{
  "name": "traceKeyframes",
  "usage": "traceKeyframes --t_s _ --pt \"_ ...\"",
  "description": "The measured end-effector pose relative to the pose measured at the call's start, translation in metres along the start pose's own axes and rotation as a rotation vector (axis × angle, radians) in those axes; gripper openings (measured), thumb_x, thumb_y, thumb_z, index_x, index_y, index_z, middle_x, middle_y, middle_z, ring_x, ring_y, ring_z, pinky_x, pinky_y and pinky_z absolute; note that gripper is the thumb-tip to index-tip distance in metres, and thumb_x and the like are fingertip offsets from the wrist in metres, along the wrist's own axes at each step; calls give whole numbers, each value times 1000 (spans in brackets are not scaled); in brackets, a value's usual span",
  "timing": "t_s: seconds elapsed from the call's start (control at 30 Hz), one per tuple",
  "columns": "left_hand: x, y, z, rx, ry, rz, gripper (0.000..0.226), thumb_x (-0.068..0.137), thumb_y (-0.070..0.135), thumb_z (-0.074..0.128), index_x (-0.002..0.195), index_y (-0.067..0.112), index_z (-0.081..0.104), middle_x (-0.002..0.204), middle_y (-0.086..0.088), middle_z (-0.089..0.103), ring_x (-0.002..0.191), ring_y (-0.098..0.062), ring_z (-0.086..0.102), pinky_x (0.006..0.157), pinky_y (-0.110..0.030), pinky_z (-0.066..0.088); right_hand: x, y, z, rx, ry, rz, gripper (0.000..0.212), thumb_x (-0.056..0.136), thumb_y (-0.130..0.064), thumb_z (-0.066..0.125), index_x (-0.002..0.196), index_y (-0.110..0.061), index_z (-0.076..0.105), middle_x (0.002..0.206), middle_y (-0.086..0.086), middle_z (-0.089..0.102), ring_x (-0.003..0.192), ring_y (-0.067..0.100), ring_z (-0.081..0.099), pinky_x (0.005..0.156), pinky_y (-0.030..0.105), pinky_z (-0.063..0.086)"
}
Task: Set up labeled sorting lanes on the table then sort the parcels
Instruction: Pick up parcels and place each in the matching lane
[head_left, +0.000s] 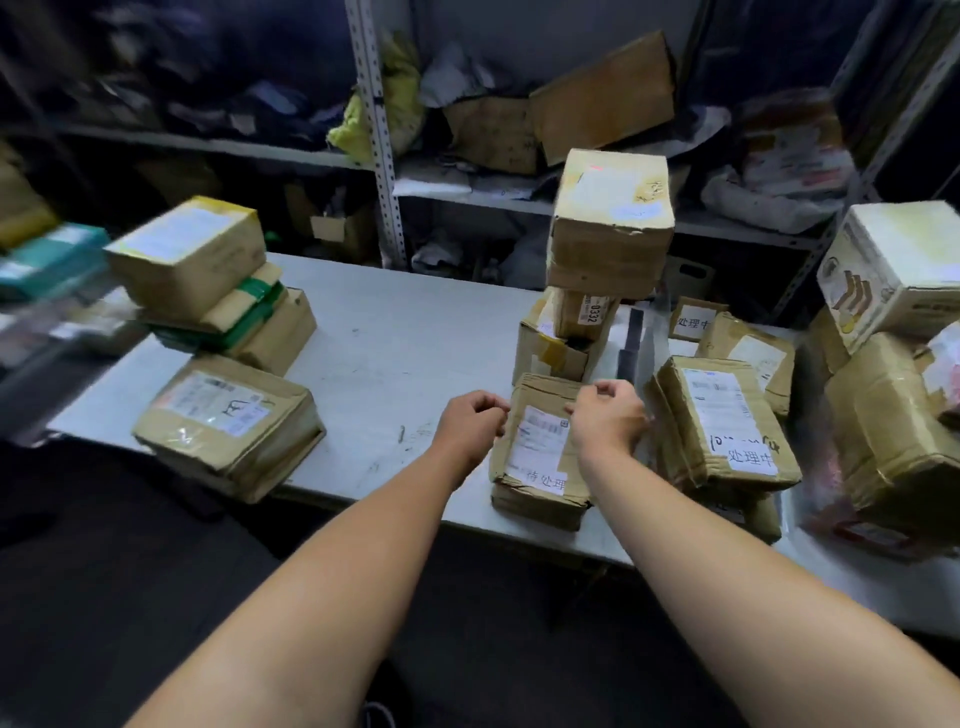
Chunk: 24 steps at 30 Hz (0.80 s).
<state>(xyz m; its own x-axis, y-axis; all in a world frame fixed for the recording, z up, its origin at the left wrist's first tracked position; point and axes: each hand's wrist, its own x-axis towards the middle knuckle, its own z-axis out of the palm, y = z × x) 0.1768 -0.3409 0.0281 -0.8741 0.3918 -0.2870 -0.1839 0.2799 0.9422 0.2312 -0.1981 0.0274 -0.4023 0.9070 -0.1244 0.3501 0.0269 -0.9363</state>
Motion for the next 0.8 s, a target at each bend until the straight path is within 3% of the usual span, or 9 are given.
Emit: traceKeyframes --t_s 0.17,0.33,0.43,0.57,0.67,0.73,0.8 --pt "-23 -15 -95 -58 185 -48 21 90 2 49 84 16 63 78 -2 61 67 -14 55 59 -25 45 -82 -42 103 32 -382 -55 12 90 -12 57 92 -23 61 75 -6 69 78 19 75 81 47 61" --pt "-38 -42 -206 -60 374 -106 23 89 0 48 84 16 63 76 1 61 67 -13 54 58 -25 45 -158 -44 190 -12 -646 -42 17 91 -17 61 108 -16 62 92 0 67 87 21 65 71 32 50" --pt "-40 -57 -271 -82 464 -142 23 87 -1 47 83 14 64 68 -2 59 63 -19 53 59 -27 45 -180 -46 238 -90 -710 -67 18 95 -24 63 110 -17 59 98 -2 61 82 13 56 65 28 42" --pt "-32 -84 -335 -96 525 -168 22 86 0 50 80 14 65 69 -5 62 66 -21 57 61 -32 48 -185 -43 293 -247 -728 -77 38 91 -34 63 123 -13 58 122 9 61 99 25 57 79 33 46" --pt "-20 -96 -368 -101 540 -158 23 86 -2 51 79 15 65 70 -4 61 66 -20 56 57 -28 48 -182 -43 318 -388 -692 -76 57 90 -40 63 139 -14 50 138 14 46 109 34 57 92 43 53" --pt "-11 -102 -386 -107 541 -154 23 87 -2 51 78 15 64 69 -4 61 68 -20 56 56 -28 48 -178 -45 333 -481 -661 -64 61 91 -44 62 144 -17 46 144 16 37 117 38 54 99 46 51" --pt "-3 -109 -399 -105 550 -160 19 87 2 53 79 15 63 71 -5 62 70 -21 57 59 -30 49 -174 -50 344 -555 -638 -51 58 90 -49 63 140 -23 53 144 16 36 123 39 50 103 46 48"
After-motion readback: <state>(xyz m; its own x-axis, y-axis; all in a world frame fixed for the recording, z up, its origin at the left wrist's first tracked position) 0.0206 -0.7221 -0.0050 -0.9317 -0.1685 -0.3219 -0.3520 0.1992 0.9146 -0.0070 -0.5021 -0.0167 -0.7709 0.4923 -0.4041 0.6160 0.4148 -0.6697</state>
